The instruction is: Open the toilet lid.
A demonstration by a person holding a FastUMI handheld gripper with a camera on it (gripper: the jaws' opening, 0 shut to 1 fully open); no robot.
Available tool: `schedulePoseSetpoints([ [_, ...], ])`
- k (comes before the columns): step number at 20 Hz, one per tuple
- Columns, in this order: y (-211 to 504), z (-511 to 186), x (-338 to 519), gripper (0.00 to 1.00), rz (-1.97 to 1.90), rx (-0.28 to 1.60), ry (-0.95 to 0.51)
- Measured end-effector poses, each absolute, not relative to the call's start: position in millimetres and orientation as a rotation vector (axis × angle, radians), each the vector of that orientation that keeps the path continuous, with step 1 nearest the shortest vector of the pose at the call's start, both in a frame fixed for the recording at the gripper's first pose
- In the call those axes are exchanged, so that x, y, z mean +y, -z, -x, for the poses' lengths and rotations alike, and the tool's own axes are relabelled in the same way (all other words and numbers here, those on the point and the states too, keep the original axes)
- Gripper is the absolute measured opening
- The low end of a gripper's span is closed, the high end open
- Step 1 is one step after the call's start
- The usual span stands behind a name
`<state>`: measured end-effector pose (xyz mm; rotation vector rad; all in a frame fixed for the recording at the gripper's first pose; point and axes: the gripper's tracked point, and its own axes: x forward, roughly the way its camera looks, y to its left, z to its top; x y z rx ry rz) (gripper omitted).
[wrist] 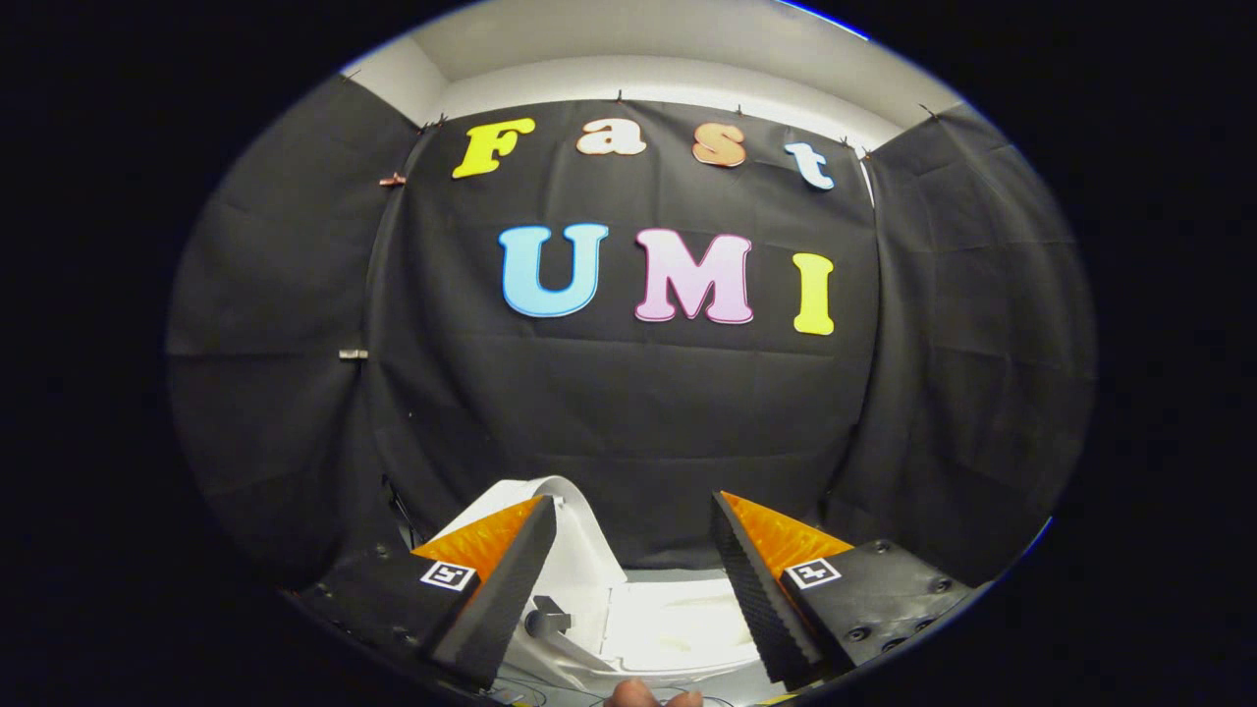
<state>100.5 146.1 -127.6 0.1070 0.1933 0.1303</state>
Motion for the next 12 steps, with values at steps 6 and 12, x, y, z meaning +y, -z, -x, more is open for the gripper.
schedulePoseSetpoints([
  [6,77.3,-89.2,85.4,0.98,-0.155,0.145,-0.099],
  [12,32.9,-64.4,41.7,0.99,-0.116,0.082,-0.062],
])
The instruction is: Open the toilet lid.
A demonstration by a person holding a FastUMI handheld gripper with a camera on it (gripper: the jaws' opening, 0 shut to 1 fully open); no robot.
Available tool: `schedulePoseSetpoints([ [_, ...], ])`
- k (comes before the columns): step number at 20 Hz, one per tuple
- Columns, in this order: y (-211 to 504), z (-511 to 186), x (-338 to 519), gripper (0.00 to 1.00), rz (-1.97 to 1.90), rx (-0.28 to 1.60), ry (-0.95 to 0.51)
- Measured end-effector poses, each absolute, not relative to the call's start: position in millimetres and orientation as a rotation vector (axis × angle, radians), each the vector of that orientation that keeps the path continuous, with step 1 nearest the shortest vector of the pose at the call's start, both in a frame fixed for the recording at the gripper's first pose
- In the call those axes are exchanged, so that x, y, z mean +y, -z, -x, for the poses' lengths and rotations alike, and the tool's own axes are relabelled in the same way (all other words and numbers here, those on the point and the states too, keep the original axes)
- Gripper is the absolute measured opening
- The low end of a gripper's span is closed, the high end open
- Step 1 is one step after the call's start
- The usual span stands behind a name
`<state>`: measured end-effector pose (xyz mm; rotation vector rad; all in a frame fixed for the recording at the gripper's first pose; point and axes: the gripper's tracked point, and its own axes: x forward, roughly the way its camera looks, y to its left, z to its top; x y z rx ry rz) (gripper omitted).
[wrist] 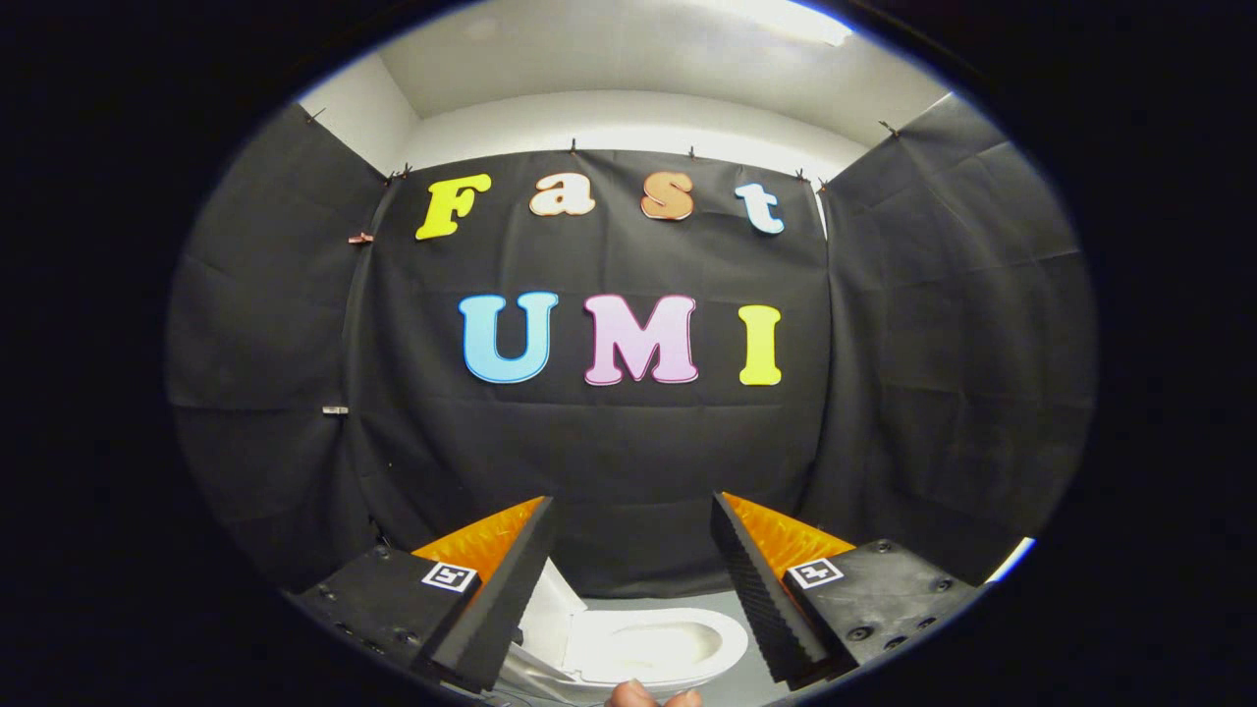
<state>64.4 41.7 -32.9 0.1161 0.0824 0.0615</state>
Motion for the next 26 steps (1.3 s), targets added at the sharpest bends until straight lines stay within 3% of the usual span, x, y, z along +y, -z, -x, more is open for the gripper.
schedulePoseSetpoints([
  [26,19.0,-41.2,16.4,0.99,-0.112,0.056,-0.022],
])
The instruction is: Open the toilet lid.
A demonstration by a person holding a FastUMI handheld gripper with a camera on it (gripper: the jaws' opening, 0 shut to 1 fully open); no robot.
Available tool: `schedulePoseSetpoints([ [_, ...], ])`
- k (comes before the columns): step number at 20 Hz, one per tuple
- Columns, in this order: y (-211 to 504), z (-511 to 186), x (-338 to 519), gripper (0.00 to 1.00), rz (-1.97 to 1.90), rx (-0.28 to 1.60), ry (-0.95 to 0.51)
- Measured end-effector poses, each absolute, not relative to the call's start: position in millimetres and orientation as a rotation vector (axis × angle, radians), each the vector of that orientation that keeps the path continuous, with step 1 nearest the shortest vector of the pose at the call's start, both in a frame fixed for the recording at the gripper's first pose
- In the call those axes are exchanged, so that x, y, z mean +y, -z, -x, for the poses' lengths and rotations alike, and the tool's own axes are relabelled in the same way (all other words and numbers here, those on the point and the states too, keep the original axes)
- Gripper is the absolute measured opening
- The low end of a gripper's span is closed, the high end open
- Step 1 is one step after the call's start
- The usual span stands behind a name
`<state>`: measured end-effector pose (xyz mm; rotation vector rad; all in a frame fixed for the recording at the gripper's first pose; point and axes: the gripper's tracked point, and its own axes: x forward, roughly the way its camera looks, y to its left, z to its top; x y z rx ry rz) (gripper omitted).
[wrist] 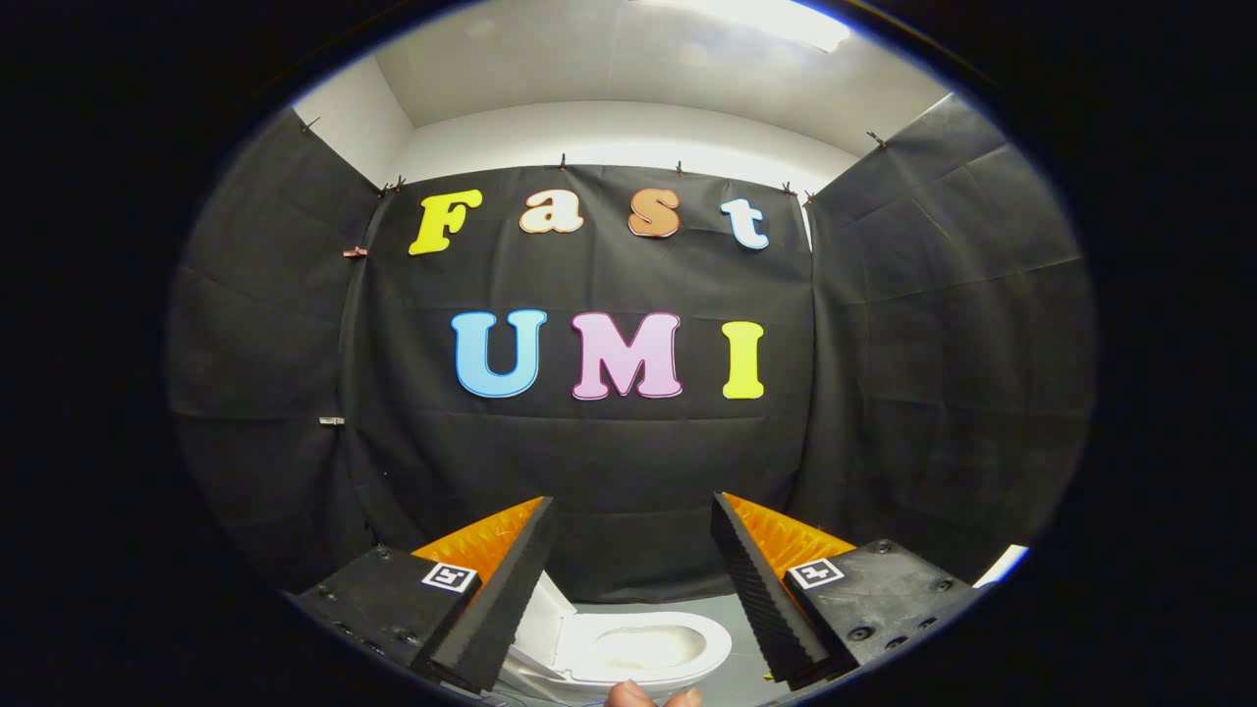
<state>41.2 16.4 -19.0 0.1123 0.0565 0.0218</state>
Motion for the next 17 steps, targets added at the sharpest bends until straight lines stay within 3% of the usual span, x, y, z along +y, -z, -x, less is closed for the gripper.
schedulePoseSetpoints([
  [17,29.3,-47.7,33.0,0.99,-0.108,0.063,-0.033],
])
